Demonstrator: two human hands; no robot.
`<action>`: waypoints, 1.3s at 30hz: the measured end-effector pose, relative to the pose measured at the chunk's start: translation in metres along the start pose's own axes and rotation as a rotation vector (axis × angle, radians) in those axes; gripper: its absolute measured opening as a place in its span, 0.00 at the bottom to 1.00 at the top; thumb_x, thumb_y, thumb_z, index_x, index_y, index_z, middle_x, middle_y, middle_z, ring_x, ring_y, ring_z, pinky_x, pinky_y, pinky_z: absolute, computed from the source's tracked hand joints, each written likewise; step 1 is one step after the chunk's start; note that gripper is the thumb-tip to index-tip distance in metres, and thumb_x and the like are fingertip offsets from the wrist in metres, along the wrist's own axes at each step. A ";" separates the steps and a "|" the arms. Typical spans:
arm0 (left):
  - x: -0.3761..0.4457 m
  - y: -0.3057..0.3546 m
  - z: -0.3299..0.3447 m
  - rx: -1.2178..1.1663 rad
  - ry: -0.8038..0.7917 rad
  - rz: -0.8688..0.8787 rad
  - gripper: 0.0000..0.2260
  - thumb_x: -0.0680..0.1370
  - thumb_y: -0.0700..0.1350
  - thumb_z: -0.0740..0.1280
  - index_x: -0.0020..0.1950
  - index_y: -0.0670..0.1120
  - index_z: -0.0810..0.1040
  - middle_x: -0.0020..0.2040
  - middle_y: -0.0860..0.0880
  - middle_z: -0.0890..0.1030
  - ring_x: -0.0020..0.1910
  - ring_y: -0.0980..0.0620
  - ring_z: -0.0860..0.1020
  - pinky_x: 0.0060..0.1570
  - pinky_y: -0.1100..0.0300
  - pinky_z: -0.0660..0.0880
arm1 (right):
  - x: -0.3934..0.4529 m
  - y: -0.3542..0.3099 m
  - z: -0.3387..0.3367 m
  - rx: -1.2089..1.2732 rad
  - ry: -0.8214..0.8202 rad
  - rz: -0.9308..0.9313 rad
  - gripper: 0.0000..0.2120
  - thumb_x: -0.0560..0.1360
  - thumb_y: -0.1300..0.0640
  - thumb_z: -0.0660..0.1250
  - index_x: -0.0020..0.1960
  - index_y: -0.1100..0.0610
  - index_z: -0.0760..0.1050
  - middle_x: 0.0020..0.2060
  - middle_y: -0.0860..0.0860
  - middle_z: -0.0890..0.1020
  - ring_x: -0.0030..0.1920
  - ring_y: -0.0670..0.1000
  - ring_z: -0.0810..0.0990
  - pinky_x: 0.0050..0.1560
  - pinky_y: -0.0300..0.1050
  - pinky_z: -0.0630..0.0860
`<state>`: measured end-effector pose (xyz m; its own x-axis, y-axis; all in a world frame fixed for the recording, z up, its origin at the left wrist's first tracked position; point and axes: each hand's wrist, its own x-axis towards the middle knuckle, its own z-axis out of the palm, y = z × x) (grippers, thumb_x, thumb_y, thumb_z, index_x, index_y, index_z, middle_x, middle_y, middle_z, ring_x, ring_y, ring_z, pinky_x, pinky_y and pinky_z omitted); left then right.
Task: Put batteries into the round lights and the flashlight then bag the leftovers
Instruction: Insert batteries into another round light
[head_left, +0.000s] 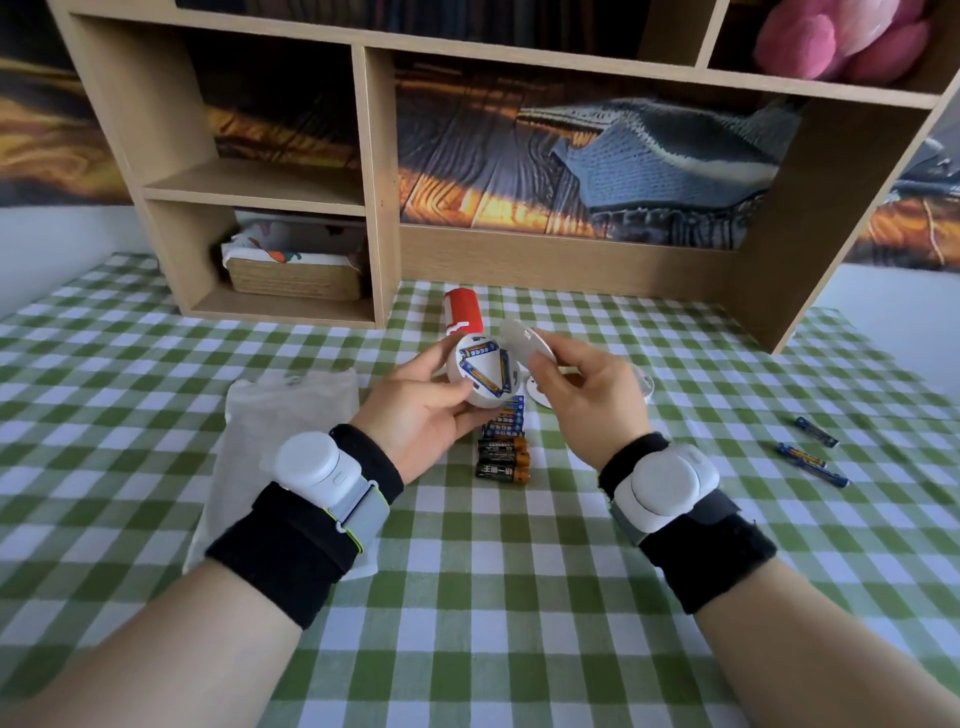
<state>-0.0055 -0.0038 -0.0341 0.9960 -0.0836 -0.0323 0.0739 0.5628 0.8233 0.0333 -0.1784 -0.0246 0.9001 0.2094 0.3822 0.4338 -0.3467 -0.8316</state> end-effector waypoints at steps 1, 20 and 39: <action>0.000 0.000 0.000 -0.008 -0.015 0.015 0.23 0.79 0.28 0.55 0.74 0.41 0.68 0.67 0.33 0.75 0.65 0.35 0.76 0.61 0.45 0.77 | -0.002 0.001 0.001 -0.006 -0.015 -0.029 0.12 0.79 0.53 0.66 0.54 0.34 0.76 0.43 0.41 0.83 0.44 0.40 0.81 0.43 0.35 0.77; 0.008 -0.008 -0.011 -0.062 -0.157 0.045 0.26 0.76 0.35 0.63 0.74 0.44 0.69 0.69 0.37 0.74 0.64 0.35 0.76 0.60 0.43 0.77 | -0.007 0.022 0.005 -0.032 -0.134 -0.097 0.21 0.69 0.39 0.71 0.60 0.40 0.75 0.59 0.38 0.79 0.62 0.44 0.75 0.60 0.46 0.76; 0.004 -0.008 -0.005 0.019 -0.126 0.036 0.20 0.80 0.45 0.61 0.72 0.46 0.72 0.65 0.43 0.79 0.58 0.42 0.80 0.52 0.51 0.79 | -0.010 0.018 0.006 0.034 -0.166 -0.175 0.30 0.71 0.50 0.75 0.70 0.42 0.69 0.60 0.45 0.76 0.60 0.46 0.77 0.59 0.48 0.78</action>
<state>-0.0018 -0.0042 -0.0438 0.9836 -0.1669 0.0684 0.0356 0.5513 0.8335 0.0324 -0.1812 -0.0461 0.7907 0.4121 0.4526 0.5786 -0.2615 -0.7726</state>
